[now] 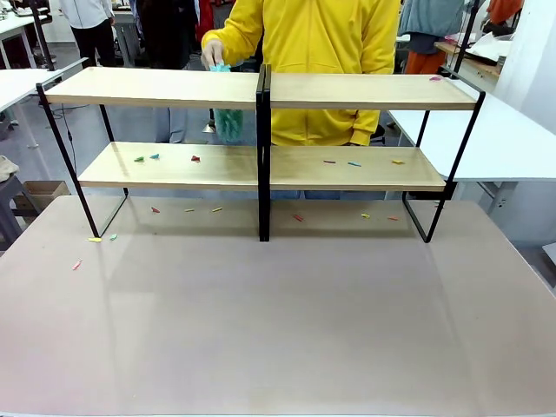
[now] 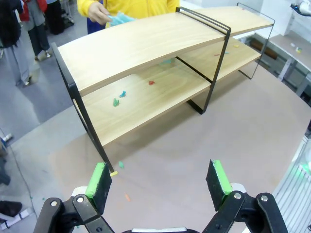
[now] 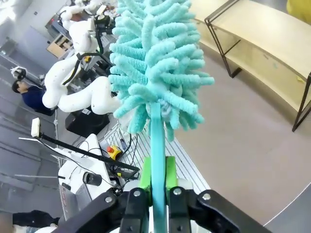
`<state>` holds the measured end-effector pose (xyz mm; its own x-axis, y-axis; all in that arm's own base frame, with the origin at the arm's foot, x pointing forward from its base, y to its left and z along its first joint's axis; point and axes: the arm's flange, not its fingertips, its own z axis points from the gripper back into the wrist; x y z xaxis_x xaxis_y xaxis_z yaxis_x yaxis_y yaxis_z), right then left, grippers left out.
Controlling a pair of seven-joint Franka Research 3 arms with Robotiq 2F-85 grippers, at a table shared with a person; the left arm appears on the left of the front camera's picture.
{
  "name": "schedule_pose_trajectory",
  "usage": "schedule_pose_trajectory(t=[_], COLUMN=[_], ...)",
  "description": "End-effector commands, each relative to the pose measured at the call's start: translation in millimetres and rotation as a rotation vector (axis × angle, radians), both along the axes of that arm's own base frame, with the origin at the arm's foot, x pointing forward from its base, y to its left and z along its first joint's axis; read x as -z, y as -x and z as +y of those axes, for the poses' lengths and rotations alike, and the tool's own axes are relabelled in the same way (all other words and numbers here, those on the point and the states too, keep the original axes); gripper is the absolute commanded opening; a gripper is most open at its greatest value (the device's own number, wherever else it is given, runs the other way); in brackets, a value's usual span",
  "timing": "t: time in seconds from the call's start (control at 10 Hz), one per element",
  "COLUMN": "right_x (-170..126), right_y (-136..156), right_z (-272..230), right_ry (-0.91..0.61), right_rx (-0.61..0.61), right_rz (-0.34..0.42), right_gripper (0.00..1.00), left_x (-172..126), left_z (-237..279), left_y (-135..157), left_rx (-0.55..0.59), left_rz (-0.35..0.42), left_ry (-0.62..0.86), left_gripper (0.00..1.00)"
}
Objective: Clean the shelves.
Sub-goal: Clean a randomly selected level of the Shelf with the Duster.
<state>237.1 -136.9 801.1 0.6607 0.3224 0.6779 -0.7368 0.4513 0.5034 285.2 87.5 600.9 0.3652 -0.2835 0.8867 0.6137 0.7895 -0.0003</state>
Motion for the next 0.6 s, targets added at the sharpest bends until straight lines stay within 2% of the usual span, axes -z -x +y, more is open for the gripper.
schedule_pose_trajectory(t=[0.0, 0.1, 0.3, 0.4, 0.5], right_x=[10.5, 15.7, 34.2, 47.5, 57.7], right_y=[-5.8, -22.5, -62.2, -83.0, -98.6], right_z=[29.0, 68.8, 112.8, 125.9, 136.8], right_ry=[0.097, 0.190, 0.273, 0.343, 0.373], right_rx=[0.087, 0.202, 0.328, 0.454, 0.530], right_rz=[-0.036, -0.024, 0.069, 0.088, 0.061], right_gripper=[0.12, 0.12, 0.12, 0.12, 0.12], left_x=[0.7, 0.7, 0.7, 0.7, 0.7], left_z=[-0.2, -0.2, -0.2, -0.2, -0.2], left_y=[-0.5, -0.5, -0.5, -0.5, -0.5], left_rx=[0.013, 0.013, 0.013, 0.013, 0.013], left_rz=[-0.004, -0.004, -0.004, -0.004, -0.004], left_ry=[0.007, 0.007, 0.007, 0.007, 0.007], left_gripper=[1.00, 1.00, 1.00, 1.00, 1.00])
